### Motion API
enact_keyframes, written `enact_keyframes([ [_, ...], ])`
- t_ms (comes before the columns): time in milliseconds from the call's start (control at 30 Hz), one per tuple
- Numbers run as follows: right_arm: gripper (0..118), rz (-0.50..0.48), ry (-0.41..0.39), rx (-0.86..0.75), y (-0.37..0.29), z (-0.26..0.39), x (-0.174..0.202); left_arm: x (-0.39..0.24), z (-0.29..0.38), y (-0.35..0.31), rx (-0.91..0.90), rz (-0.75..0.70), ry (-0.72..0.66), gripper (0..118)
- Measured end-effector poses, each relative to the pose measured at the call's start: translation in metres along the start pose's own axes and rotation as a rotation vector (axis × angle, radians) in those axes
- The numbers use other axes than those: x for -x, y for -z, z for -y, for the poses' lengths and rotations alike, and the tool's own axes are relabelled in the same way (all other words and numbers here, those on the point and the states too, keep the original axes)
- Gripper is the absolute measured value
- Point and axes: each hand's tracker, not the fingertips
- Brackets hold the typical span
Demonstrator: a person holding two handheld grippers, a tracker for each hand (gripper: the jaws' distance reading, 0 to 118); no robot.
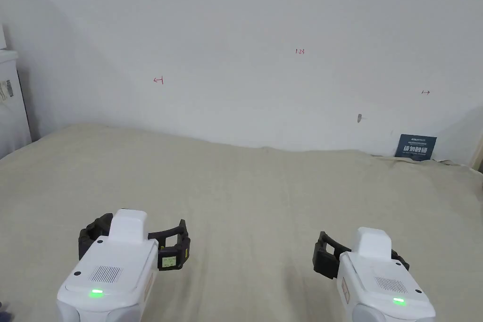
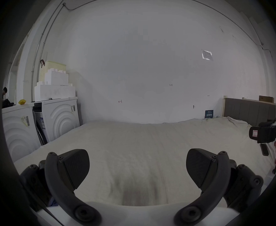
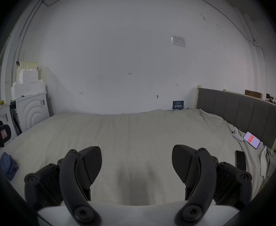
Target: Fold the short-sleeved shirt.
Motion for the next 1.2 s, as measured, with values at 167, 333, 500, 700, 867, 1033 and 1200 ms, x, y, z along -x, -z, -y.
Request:
enact_keyframes([
  [167, 92, -0.003, 0.002, -0.043, 0.0029, -0.0009, -0.0006, -0.0013, -0.0008, -0.0011, -0.015, 0.011, -0.002, 118],
  [333, 92, 0.004, -0.005, -0.072, 0.0024, -0.0038, 0.0021, -0.0002, 0.0004, -0.0007, -0.031, 0.006, -0.001, 118],
  [500, 92, 0.003, 0.000, -0.071, 0.0014, -0.0027, 0.0034, 0.0023, 0.0019, 0.0009, -0.037, -0.013, -0.009, 118],
  [700, 92, -0.008, 0.017, -0.066, 0.0003, 0.0003, 0.0025, 0.0039, 0.0025, 0.0024, -0.051, -0.004, 0.003, 118],
  [867, 92, -0.008, 0.016, -0.073, -0.0005, 0.0003, 0.0012, 0.0017, 0.0003, 0.0017, -0.065, 0.004, 0.019, 118],
  [1033, 92, -0.010, 0.014, -0.076, 0.0008, 0.0006, -0.0001, 0.0015, 0.0009, 0.0024, -0.062, 0.002, 0.029, 118],
  [1200, 92, -0.012, 0.015, -0.078, 0.0008, 0.0010, -0.0004, 0.0048, 0.0018, 0.0036, -0.055, 0.001, 0.007, 118],
])
